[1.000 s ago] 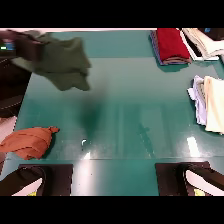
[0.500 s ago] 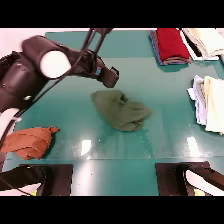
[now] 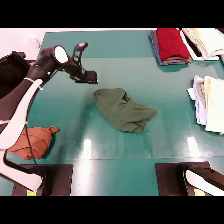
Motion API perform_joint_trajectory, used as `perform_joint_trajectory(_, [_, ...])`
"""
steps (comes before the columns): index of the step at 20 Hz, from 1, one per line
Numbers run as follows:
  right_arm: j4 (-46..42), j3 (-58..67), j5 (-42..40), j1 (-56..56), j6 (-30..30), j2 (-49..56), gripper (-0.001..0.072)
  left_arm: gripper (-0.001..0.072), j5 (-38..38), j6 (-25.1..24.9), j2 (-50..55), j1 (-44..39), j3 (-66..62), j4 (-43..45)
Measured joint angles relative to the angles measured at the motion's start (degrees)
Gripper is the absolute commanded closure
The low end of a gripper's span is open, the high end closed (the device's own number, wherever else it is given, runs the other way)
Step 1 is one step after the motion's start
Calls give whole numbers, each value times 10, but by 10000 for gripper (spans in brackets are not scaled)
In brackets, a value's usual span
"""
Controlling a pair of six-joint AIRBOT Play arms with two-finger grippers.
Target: Fold the shirts.
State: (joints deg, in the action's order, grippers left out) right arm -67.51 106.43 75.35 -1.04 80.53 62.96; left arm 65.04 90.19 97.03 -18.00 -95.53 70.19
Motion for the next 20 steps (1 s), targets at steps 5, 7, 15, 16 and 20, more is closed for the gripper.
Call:
perform_joint_trajectory(5, [2,-43,6,0,1,0,689,170,1,-3,82,15,1,-57])
perform_joint_trajectory(7, [3,-75,12,-3,3,0,689,634,-8,-10,94,13,0,-69])
perform_joint_trajectory(15, [5,-344,47,-57,5,0,154,680,22,-44,105,28,-75,-79])
perform_joint_trajectory(16, [16,-395,33,-60,4,1,154,680,27,-46,106,29,-85,-79])
perform_joint_trajectory(20, [109,-549,-50,-50,-29,25,156,681,40,-50,106,30,-108,-77])
